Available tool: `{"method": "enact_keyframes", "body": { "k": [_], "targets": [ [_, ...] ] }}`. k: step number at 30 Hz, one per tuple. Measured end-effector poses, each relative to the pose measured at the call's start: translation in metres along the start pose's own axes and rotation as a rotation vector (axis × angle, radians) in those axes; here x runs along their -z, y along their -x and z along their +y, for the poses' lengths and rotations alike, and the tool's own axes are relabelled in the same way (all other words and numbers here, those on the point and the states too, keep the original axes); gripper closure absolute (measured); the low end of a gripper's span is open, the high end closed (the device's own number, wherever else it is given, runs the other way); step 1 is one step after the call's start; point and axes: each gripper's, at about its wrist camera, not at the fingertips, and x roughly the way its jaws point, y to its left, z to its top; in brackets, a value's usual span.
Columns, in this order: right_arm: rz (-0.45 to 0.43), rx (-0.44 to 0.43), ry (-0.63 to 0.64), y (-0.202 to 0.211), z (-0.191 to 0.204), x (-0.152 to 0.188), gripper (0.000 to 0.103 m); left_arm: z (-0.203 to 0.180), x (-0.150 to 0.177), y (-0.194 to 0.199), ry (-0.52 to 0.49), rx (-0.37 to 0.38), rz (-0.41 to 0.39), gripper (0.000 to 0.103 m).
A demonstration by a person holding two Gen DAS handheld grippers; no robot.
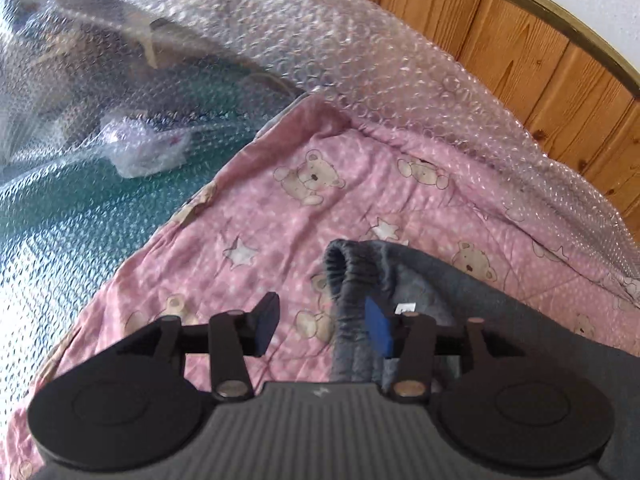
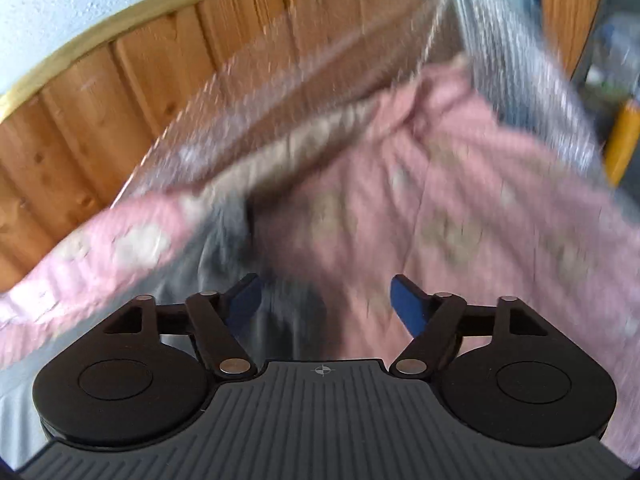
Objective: Fold clothes
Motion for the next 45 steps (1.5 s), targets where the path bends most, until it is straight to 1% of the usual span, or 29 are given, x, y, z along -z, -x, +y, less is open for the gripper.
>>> {"method": "enact_keyframes", "body": {
  "k": [1,2,3,5,6,8,9,10,11,12,13,15,17,19,20,22,23,24,26,28,30,32,34,36,38,40,43,44,45],
  "targets": [
    [0.026,-0.014,0.007,-0.002,-0.002,0.007,0.025,0.008,0.005,0.007,0.009,0.004,0.009,0.054],
    [0.054,-0.011,0.015,-0.004,-0.004,0.013,0.029,0.015,0.012,0.013,0.018,0.004,0.019,0.054],
    [0.082,-0.009,0.022,-0.006,-0.005,0.019,0.054,0.023,0.019,0.019,0.027,0.004,0.03,0.054],
    [0.138,-0.005,0.036,-0.011,-0.008,0.03,0.097,0.038,0.036,0.032,0.038,0.006,0.057,0.054],
    [0.148,0.035,0.037,-0.01,-0.01,0.034,0.093,0.044,0.046,0.038,0.037,0.012,0.071,0.054],
    [0.122,0.189,0.026,0.005,-0.015,0.038,0.091,0.056,0.068,0.053,0.025,0.037,0.096,0.052],
    [0.11,0.231,0.005,0.015,-0.018,0.04,0.087,0.063,0.079,0.059,0.015,0.053,0.108,0.05],
    [0.101,0.233,-0.037,0.027,-0.023,0.044,0.086,0.069,0.089,0.063,-0.001,0.069,0.118,0.05],
    [0.094,0.225,-0.075,0.04,-0.026,0.047,0.081,0.074,0.098,0.066,-0.015,0.08,0.126,0.048],
    [0.093,0.203,-0.097,0.053,-0.025,0.052,0.07,0.077,0.107,0.068,-0.027,0.098,0.133,0.048],
    [0.094,0.183,-0.099,0.067,-0.022,0.059,0.064,0.078,0.115,0.069,-0.037,0.125,0.141,0.048],
    [0.101,0.143,-0.074,0.094,-0.011,0.073,0.054,0.079,0.13,0.07,-0.06,0.182,0.154,0.046],
    [0.121,0.1,-0.037,0.122,0.001,0.093,0.047,0.075,0.141,0.068,-0.086,0.249,0.162,0.039],
    [0.141,0.079,0.005,0.149,0.013,0.113,0.038,0.068,0.15,0.064,-0.127,0.271,0.166,0.039],
    [0.154,0.068,0.028,0.161,0.019,0.124,0.036,0.064,0.153,0.061,-0.151,0.273,0.168,0.042],
    [0.182,0.03,0.081,0.183,0.035,0.147,0.036,0.06,0.157,0.058,-0.199,0.26,0.175,0.071],
    [0.2,-0.004,0.125,0.192,0.045,0.158,0.036,0.059,0.158,0.059,-0.217,0.259,0.175,0.078],
    [0.211,-0.034,0.173,0.2,0.055,0.17,0.036,0.06,0.157,0.064,-0.22,0.272,0.177,0.092],
    [0.214,-0.069,0.253,0.218,0.07,0.189,0.036,0.076,0.149,0.085,-0.183,0.289,0.165,0.092],
    [0.201,-0.057,0.296,0.234,0.074,0.201,0.035,0.111,0.136,0.116,-0.107,0.289,0.135,0.092],
    [0.188,-0.013,0.284,0.245,0.065,0.209,0.027,0.145,0.128,0.137,-0.041,0.289,0.134,0.092],
    [0.184,0.056,0.217,0.253,0.045,0.217,0.025,0.172,0.122,0.152,0.007,0.288,0.145,0.092],
    [0.184,0.117,0.078,0.261,0.015,0.226,0.025,0.171,0.123,0.141,-0.013,0.285,0.191,0.092],
    [0.174,0.156,-0.094,0.272,-0.021,0.237,0.025,0.166,0.131,0.13,-0.026,0.292,0.203,0.091],
    [0.154,0.167,-0.29,0.288,-0.058,0.252,0.025,0.164,0.139,0.123,-0.012,0.307,0.185,0.09],
    [0.128,0.137,-0.474,0.302,-0.091,0.27,0.025,0.166,0.149,0.123,0.005,0.315,0.152,0.088],
    [0.066,0.151,-0.615,0.318,-0.126,0.292,0.025,0.169,0.162,0.122,-0.008,0.328,0.132,0.078],
    [0.045,0.166,-0.641,0.323,-0.135,0.299,0.025,0.169,0.165,0.122,-0.024,0.326,0.126,0.072],
    [0.03,0.175,-0.664,0.324,-0.144,0.306,0.025,0.17,0.169,0.121,-0.039,0.328,0.119,0.063]
  ]
}}
